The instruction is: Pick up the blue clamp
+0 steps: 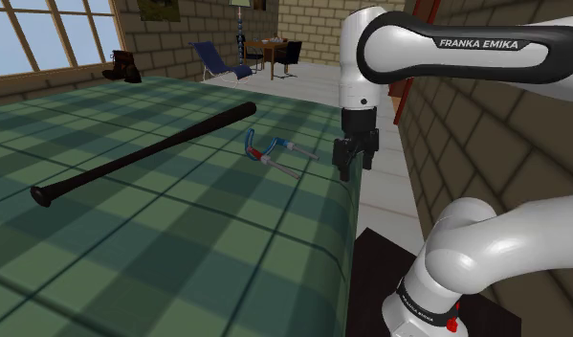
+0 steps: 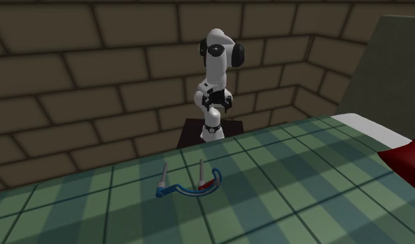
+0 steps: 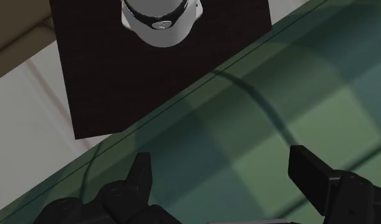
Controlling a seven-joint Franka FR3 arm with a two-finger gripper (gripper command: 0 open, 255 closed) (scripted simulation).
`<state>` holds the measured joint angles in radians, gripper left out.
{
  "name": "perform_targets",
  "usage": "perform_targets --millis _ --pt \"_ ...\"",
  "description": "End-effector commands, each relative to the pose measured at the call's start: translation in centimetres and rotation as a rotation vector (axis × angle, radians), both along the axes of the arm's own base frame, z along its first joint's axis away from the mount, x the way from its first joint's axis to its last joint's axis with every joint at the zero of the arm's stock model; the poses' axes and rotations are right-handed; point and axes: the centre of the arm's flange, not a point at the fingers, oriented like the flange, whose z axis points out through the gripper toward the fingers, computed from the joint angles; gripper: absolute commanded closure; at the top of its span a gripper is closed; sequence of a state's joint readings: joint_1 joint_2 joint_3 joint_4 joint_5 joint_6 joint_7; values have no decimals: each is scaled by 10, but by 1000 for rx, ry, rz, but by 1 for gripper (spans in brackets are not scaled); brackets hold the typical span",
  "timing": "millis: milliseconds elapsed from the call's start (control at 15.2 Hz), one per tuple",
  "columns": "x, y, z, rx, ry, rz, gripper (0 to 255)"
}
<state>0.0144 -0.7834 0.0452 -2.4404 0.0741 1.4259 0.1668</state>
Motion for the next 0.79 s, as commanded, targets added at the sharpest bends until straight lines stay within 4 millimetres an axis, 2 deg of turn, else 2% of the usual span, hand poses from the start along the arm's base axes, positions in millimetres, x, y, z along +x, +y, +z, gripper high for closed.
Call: perform_targets --millis 0,726 --pt "0 0 0 0 0 0 0" --pt "119 -23 -49 -27 -89 100 0"
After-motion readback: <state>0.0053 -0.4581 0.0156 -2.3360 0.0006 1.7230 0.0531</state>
